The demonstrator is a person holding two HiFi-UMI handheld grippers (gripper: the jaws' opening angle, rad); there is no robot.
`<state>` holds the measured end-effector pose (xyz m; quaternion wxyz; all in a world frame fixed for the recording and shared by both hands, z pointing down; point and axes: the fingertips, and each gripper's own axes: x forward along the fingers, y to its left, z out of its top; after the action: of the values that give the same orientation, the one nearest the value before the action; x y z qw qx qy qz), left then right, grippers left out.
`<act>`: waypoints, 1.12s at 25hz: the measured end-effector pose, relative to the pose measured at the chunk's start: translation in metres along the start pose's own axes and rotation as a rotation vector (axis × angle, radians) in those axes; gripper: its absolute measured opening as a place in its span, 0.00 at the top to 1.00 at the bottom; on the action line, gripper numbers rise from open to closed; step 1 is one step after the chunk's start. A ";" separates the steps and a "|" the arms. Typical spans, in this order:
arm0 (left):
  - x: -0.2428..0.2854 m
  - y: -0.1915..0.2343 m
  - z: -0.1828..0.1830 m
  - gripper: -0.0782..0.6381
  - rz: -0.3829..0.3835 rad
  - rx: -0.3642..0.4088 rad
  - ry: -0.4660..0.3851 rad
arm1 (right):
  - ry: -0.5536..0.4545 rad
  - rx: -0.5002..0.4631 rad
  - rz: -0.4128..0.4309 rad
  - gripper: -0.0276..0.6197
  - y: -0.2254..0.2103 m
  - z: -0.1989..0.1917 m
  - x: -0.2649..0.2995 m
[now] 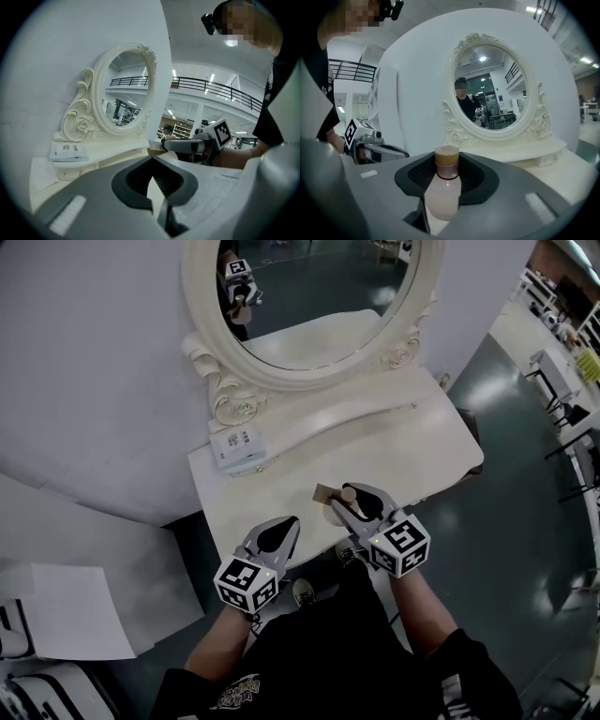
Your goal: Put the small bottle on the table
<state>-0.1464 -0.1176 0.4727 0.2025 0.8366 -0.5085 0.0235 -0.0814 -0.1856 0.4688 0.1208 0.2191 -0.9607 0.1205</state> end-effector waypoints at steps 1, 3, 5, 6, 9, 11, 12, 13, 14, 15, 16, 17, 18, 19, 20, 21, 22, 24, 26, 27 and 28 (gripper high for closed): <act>0.004 0.001 0.001 0.89 0.009 -0.004 -0.003 | 0.006 -0.003 0.011 0.70 -0.003 0.001 0.002; 0.012 0.003 0.006 0.89 0.025 -0.007 -0.010 | 0.016 -0.010 0.032 0.70 -0.012 0.002 0.006; 0.022 0.004 0.012 0.89 0.039 -0.006 -0.020 | 0.020 -0.016 0.047 0.70 -0.022 0.006 0.009; 0.027 0.005 0.015 0.89 0.045 -0.007 -0.025 | 0.021 -0.019 0.054 0.70 -0.027 0.008 0.011; 0.043 0.007 0.021 0.89 0.062 -0.017 -0.036 | 0.027 -0.028 0.073 0.70 -0.043 0.014 0.015; 0.054 0.008 0.023 0.89 0.073 -0.021 -0.039 | 0.032 -0.035 0.086 0.70 -0.054 0.016 0.019; 0.059 0.009 0.024 0.89 0.078 -0.022 -0.040 | 0.034 -0.037 0.092 0.70 -0.060 0.017 0.021; 0.065 0.009 0.025 0.89 0.082 -0.023 -0.039 | 0.036 -0.040 0.098 0.70 -0.065 0.018 0.023; 0.070 0.009 0.025 0.89 0.087 -0.025 -0.037 | 0.038 -0.042 0.105 0.70 -0.071 0.019 0.025; 0.075 0.010 0.025 0.89 0.093 -0.027 -0.034 | 0.041 -0.043 0.112 0.70 -0.076 0.019 0.028; 0.080 0.010 0.026 0.89 0.099 -0.028 -0.032 | 0.045 -0.044 0.120 0.70 -0.080 0.019 0.030; 0.084 0.011 0.026 0.89 0.105 -0.029 -0.029 | 0.049 -0.044 0.129 0.70 -0.084 0.019 0.033; 0.088 0.012 0.027 0.89 0.112 -0.029 -0.028 | 0.053 -0.044 0.138 0.70 -0.088 0.018 0.035; 0.092 0.013 0.028 0.89 0.119 -0.027 -0.027 | 0.056 -0.044 0.146 0.70 -0.092 0.018 0.038; 0.096 0.015 0.029 0.89 0.126 -0.024 -0.027 | 0.059 -0.044 0.153 0.70 -0.096 0.018 0.042; 0.100 0.017 0.030 0.89 0.133 -0.021 -0.027 | 0.062 -0.045 0.160 0.70 -0.100 0.018 0.045; 0.104 0.019 0.030 0.89 0.139 -0.020 -0.028 | 0.066 -0.046 0.167 0.70 -0.104 0.018 0.049; 0.112 0.023 0.031 0.89 0.152 -0.024 -0.032 | 0.073 -0.047 0.182 0.70 -0.112 0.017 0.055; 0.120 0.027 0.031 0.89 0.165 -0.027 -0.033 | 0.080 -0.049 0.197 0.70 -0.119 0.016 0.061; 0.124 0.028 0.030 0.89 0.172 -0.025 -0.033 | 0.084 -0.052 0.204 0.70 -0.123 0.016 0.065; 0.128 0.030 0.030 0.89 0.178 -0.021 -0.033 | 0.088 -0.056 0.211 0.70 -0.127 0.016 0.068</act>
<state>-0.1152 -0.2477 0.4861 0.2001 0.7861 -0.5844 0.0222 -0.0865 -0.3278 0.4962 0.1556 0.1076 -0.9752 0.1152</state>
